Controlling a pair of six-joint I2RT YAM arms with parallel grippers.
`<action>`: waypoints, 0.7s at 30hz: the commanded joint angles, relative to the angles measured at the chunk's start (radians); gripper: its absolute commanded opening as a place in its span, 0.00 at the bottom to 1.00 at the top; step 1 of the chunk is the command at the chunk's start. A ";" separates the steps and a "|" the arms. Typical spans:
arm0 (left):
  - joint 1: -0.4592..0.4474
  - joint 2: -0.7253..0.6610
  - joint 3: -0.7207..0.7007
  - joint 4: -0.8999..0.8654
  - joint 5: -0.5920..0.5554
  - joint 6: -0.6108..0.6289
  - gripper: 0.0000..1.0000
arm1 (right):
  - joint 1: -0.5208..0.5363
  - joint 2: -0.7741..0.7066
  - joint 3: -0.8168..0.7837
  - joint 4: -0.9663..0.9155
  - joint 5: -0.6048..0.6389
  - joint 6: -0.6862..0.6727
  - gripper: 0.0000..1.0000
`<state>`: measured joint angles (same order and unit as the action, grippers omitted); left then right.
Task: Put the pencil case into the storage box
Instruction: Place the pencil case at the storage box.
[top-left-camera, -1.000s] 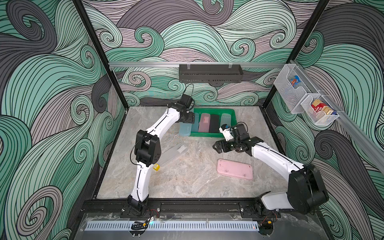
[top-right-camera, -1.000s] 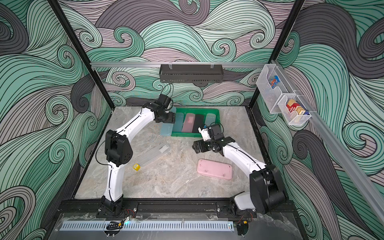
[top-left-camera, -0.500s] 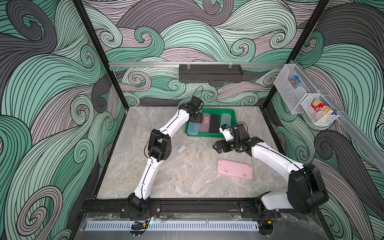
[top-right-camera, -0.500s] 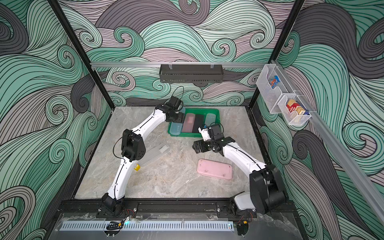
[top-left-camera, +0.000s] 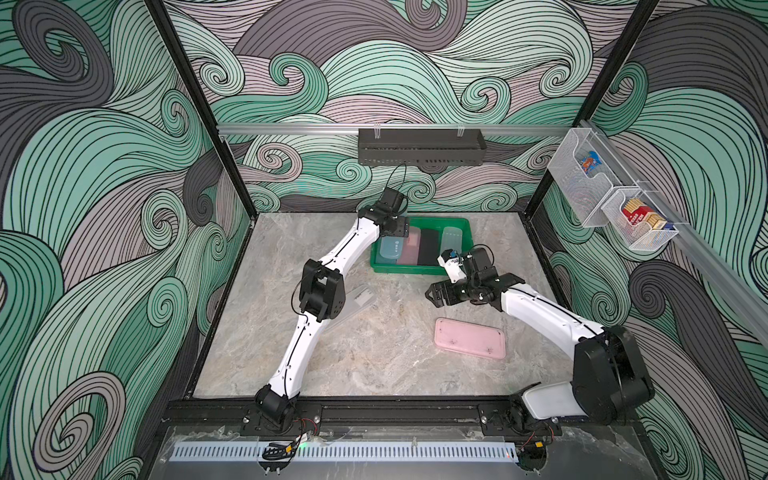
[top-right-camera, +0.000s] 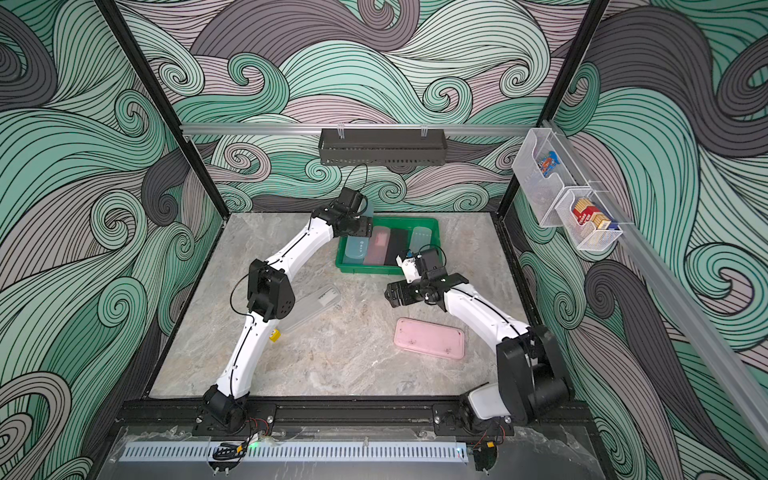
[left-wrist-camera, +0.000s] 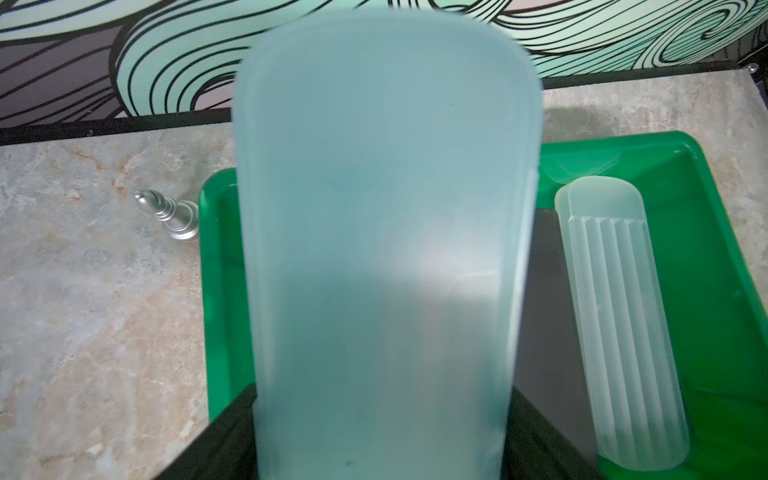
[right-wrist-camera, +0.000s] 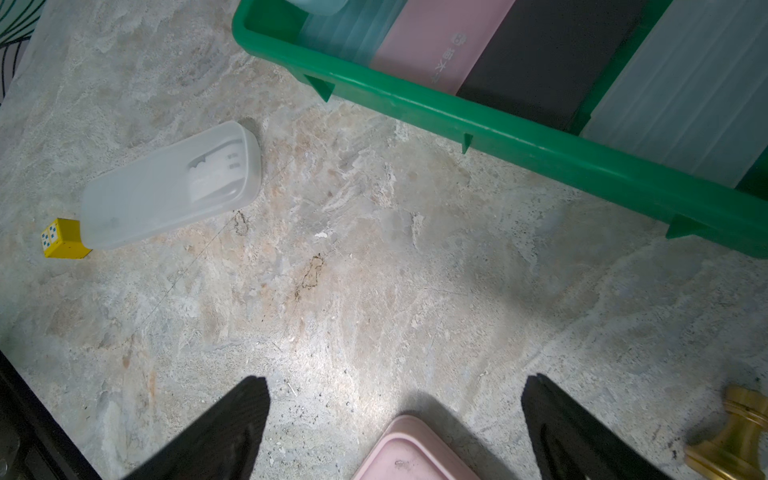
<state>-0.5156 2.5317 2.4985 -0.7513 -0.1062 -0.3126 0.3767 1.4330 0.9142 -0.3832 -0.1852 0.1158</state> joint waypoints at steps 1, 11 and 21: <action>0.004 0.041 0.034 0.029 -0.030 0.023 0.66 | 0.005 0.013 -0.002 0.012 -0.002 -0.002 0.99; 0.008 0.075 0.031 0.012 -0.050 0.042 0.67 | 0.006 0.022 0.001 0.012 -0.003 -0.002 0.99; 0.009 0.049 -0.013 0.021 -0.078 0.051 0.99 | 0.005 0.021 0.000 0.014 -0.003 -0.002 0.99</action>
<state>-0.5114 2.5977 2.4966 -0.7395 -0.1581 -0.2752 0.3767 1.4448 0.9142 -0.3794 -0.1856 0.1158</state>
